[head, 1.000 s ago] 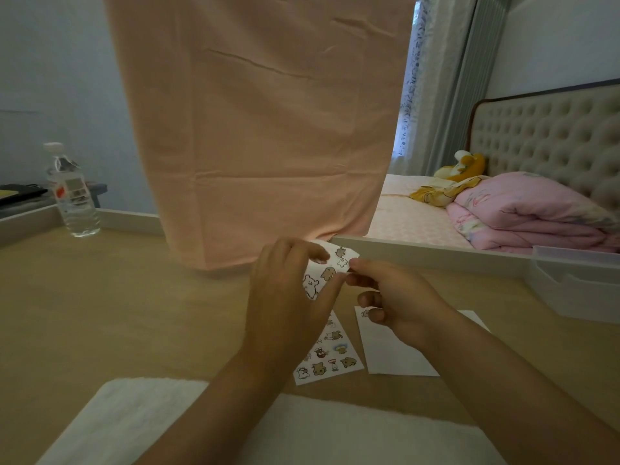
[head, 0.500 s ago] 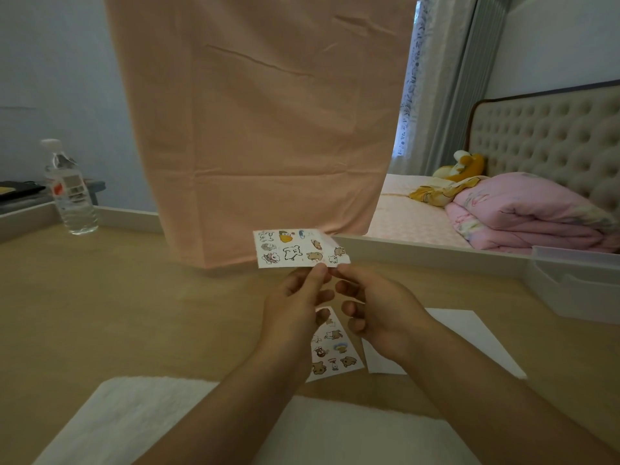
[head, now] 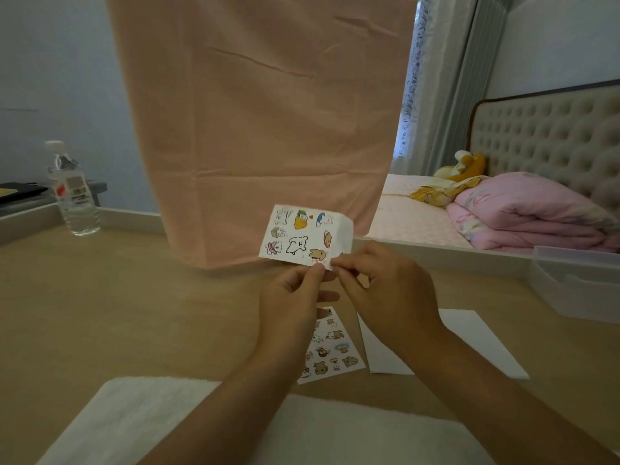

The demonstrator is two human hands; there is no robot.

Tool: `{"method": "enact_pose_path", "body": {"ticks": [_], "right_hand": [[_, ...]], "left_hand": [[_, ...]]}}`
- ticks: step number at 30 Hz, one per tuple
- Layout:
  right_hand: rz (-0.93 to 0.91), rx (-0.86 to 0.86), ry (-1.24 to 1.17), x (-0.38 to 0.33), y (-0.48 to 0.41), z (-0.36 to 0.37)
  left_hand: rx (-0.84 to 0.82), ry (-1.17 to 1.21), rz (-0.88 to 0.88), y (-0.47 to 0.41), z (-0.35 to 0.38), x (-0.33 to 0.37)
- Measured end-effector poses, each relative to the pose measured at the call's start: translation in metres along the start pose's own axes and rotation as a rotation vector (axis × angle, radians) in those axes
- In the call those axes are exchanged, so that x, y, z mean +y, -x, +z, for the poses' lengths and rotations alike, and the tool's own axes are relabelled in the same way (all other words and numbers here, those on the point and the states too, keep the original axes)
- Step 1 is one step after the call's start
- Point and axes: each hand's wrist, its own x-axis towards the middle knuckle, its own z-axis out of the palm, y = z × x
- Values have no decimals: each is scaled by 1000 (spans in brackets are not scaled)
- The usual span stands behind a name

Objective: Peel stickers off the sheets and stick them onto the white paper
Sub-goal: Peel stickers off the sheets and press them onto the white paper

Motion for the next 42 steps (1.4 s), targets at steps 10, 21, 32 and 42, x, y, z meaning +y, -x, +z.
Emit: {"method": "enact_pose_path", "body": {"ticks": [10, 21, 32, 42], "right_hand": [[309, -114, -237, -8, 0, 3], [610, -159, -614, -15, -6, -4], [631, -186, -613, -12, -9, -7], [303, -159, -129, -7, 2, 2]], "left_hand": [[22, -28, 84, -2, 2, -5], [34, -50, 190, -4, 2, -10], [21, -141, 280, -5, 0, -11], [-31, 184, -32, -4, 2, -8]]}}
